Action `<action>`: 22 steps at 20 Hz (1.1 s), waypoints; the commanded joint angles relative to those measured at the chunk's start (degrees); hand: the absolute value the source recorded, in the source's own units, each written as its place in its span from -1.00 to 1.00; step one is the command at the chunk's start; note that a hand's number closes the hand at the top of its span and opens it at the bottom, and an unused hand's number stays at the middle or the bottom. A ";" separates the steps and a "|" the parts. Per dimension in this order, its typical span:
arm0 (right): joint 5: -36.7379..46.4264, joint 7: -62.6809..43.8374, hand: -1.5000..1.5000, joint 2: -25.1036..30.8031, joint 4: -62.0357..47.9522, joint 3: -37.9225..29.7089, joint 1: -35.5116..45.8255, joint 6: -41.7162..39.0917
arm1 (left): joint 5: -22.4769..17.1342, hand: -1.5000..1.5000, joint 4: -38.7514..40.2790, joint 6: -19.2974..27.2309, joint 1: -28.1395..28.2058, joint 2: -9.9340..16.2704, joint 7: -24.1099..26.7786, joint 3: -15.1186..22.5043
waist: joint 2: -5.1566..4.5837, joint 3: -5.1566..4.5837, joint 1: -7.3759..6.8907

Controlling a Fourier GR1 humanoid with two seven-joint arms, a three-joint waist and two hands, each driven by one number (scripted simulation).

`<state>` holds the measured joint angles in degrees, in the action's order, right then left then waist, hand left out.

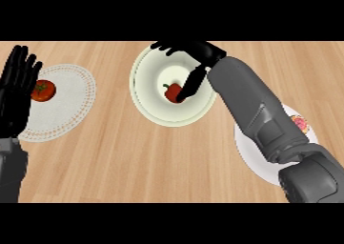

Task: Pick the bell pepper from the plate and place it in the bowl

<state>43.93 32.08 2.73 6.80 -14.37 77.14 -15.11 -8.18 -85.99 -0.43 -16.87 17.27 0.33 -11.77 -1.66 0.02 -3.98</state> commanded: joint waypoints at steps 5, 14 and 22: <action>-9.23 0.08 -1.00 5.80 1.81 -9.94 -1.20 3.43 | 0.45 0.00 1.23 0.10 -1.04 0.22 0.53 -0.18 | -0.59 0.02 -0.26; -13.96 -0.82 -1.00 18.58 0.30 -15.34 -2.66 -4.79 | 0.40 0.00 1.17 0.57 -3.51 -1.41 0.41 1.14 | -1.87 0.16 -1.74; -15.42 2.20 -1.00 25.80 0.28 -16.98 -5.02 -12.09 | 1.36 0.00 0.53 1.59 -5.28 -1.78 -0.63 2.03 | -2.48 0.37 -2.77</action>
<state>29.27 32.66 24.84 7.08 -30.52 73.22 -23.28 -7.32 -85.32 0.26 -20.67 15.91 0.24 -10.16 -3.79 0.28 -6.70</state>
